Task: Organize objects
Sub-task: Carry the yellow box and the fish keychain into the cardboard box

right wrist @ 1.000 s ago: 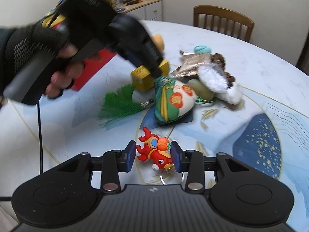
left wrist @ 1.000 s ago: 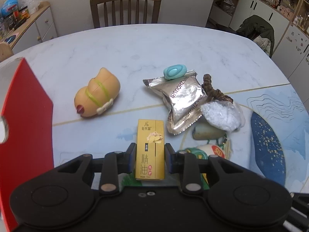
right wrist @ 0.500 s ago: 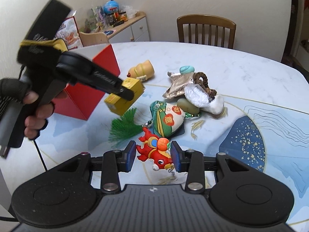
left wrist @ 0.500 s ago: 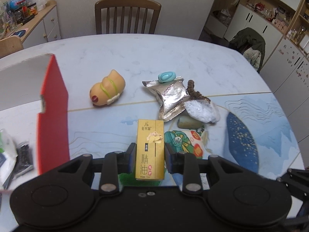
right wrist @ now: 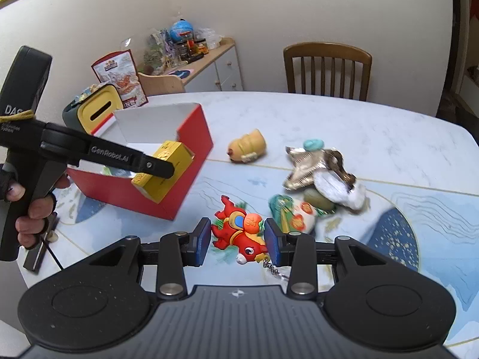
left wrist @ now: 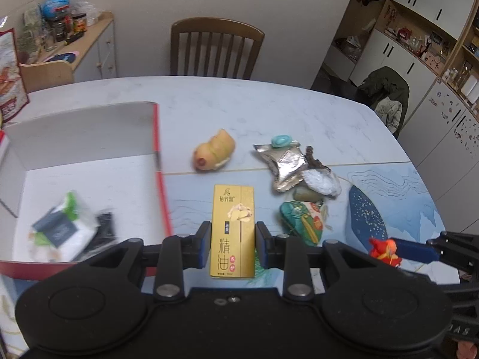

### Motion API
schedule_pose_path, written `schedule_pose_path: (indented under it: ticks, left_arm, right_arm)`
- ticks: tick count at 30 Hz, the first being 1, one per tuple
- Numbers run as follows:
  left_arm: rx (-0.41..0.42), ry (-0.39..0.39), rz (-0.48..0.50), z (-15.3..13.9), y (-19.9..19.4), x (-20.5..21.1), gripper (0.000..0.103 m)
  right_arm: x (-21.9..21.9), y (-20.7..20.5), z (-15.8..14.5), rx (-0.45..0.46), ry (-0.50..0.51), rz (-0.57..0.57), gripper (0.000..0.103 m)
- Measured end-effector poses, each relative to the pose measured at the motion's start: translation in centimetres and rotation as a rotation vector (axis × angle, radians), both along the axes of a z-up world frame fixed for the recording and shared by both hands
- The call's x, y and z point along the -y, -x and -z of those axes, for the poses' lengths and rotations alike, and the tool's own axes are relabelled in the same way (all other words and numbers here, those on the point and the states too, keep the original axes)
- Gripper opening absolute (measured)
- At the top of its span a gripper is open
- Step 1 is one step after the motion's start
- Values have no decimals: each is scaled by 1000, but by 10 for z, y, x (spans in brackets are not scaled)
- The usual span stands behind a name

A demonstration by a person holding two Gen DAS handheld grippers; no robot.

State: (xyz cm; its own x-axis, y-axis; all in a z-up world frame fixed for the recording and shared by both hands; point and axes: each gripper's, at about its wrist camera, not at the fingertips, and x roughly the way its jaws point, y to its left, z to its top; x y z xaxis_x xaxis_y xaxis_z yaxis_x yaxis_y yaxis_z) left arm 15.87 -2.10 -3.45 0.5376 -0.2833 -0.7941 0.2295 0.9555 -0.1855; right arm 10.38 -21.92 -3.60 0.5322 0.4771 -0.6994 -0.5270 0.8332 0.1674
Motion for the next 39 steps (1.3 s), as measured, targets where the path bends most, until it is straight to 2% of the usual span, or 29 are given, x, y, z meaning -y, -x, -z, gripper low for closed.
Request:
schedule_pose_path:
  ticks: [9, 20, 30, 39]
  left_arm:
    - [19, -7, -33, -14, 0, -56, 28]
    - [45, -45, -64, -17, -19, -132, 28]
    - [31, -90, -102, -3, -54, -192, 28]
    - [-1, -145, -98, 24, -97, -209, 28]
  right_arm:
    - [-58, 0, -19, 12, 21, -36, 38]
    - [-142, -11, -26, 28, 54, -97, 38]
    - [-217, -44, -17, 17, 75, -112, 38]
    - [-273, -90, 5, 10, 136, -92, 38]
